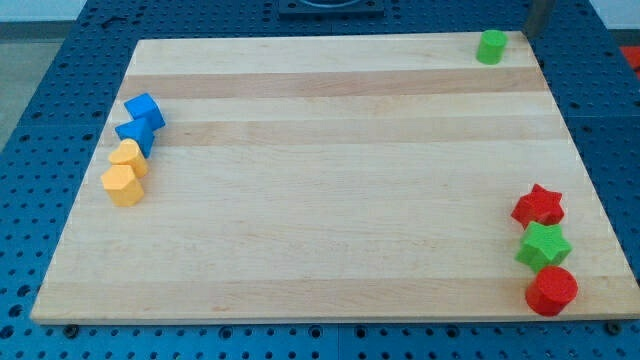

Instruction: Move the green circle to the red star

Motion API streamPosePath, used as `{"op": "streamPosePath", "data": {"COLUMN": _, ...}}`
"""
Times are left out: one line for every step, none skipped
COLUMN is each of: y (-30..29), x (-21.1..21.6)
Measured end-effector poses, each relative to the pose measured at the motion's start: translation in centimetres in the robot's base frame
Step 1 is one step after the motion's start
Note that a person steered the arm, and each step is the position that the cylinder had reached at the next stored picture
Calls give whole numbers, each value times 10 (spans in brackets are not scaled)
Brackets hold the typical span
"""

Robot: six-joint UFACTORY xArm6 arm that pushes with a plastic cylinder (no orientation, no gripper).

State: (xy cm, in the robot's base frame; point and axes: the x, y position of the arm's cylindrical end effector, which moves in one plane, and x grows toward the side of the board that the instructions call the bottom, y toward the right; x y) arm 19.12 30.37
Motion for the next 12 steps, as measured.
{"op": "streamPosePath", "data": {"y": 0, "x": 0}}
{"op": "streamPosePath", "data": {"y": -7, "x": 0}}
{"op": "streamPosePath", "data": {"y": -14, "x": 1}}
{"op": "streamPosePath", "data": {"y": -45, "x": 2}}
{"op": "streamPosePath", "data": {"y": -59, "x": 2}}
{"op": "streamPosePath", "data": {"y": -69, "x": 1}}
{"op": "streamPosePath", "data": {"y": -69, "x": 48}}
{"op": "streamPosePath", "data": {"y": -69, "x": 99}}
{"op": "streamPosePath", "data": {"y": -69, "x": 157}}
{"op": "streamPosePath", "data": {"y": -71, "x": 187}}
{"op": "streamPosePath", "data": {"y": -71, "x": 187}}
{"op": "streamPosePath", "data": {"y": -71, "x": 220}}
